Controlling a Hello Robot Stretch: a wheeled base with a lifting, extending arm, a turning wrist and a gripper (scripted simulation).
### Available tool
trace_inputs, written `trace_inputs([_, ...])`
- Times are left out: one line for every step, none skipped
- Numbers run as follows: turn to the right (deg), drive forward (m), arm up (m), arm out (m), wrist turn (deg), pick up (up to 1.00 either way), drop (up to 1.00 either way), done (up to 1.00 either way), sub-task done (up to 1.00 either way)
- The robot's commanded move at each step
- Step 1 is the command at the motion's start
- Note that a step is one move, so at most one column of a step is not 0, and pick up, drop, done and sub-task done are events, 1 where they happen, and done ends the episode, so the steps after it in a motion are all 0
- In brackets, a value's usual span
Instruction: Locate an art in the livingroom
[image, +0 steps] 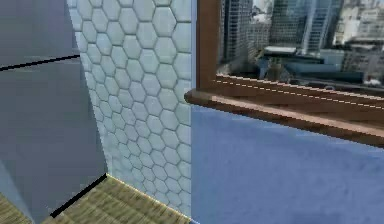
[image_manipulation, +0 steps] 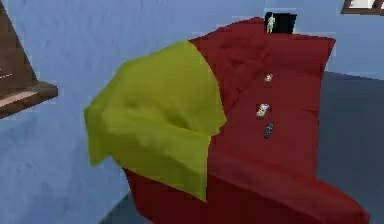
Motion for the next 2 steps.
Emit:
trace_inputs([-45.0,0.00,0.00,0.00,0.0,0.00,0.00,0.00,0.00])
trace_inputs([-12.0,0.00,0.00,0.00,0.0,0.00,0.00,0.00,0.00])
